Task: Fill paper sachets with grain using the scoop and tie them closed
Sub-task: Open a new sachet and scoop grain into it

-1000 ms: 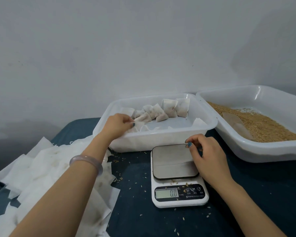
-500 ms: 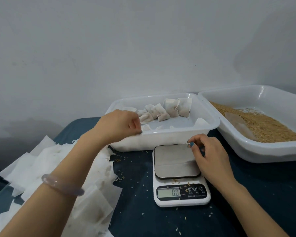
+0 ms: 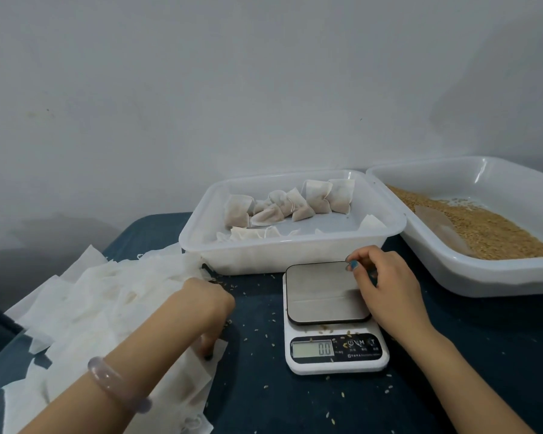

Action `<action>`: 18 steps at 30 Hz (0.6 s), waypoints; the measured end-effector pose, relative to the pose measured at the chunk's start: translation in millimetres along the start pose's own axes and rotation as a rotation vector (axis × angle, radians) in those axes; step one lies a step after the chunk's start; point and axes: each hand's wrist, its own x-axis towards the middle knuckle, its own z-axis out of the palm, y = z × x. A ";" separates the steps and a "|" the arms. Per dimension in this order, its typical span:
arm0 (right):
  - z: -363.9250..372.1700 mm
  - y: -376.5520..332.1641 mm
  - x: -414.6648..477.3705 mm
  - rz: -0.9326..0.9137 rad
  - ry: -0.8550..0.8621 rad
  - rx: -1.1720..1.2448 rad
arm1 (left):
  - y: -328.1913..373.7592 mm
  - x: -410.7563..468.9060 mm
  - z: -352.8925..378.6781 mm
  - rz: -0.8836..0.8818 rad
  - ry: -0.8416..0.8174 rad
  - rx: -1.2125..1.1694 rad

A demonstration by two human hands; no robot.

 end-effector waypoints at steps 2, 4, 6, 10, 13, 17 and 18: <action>0.3 -0.3 0.0 -0.001 -0.001 0.001 | -5.3 4.6 3.7 0.064 0.024 -0.067; 0.5 -0.7 0.7 0.004 -0.003 0.001 | -13.4 9.5 4.3 0.157 0.063 -0.240; 0.4 -1.2 0.5 0.005 -0.006 0.001 | -21.7 14.3 4.6 0.266 0.133 -0.490; -0.7 -1.2 -0.4 0.004 -0.009 0.003 | -28.7 23.3 4.9 0.333 0.256 -0.976; -1.2 -1.6 -0.8 0.002 -0.011 0.001 | -28.7 30.5 8.6 0.221 0.406 -0.986; -1.3 -1.4 -0.8 0.001 -0.016 0.001 | -33.4 28.6 12.6 0.184 0.555 -0.992; -1.4 -1.3 -0.8 0.000 -0.014 0.002 | -36.2 26.3 13.9 0.183 0.579 -0.981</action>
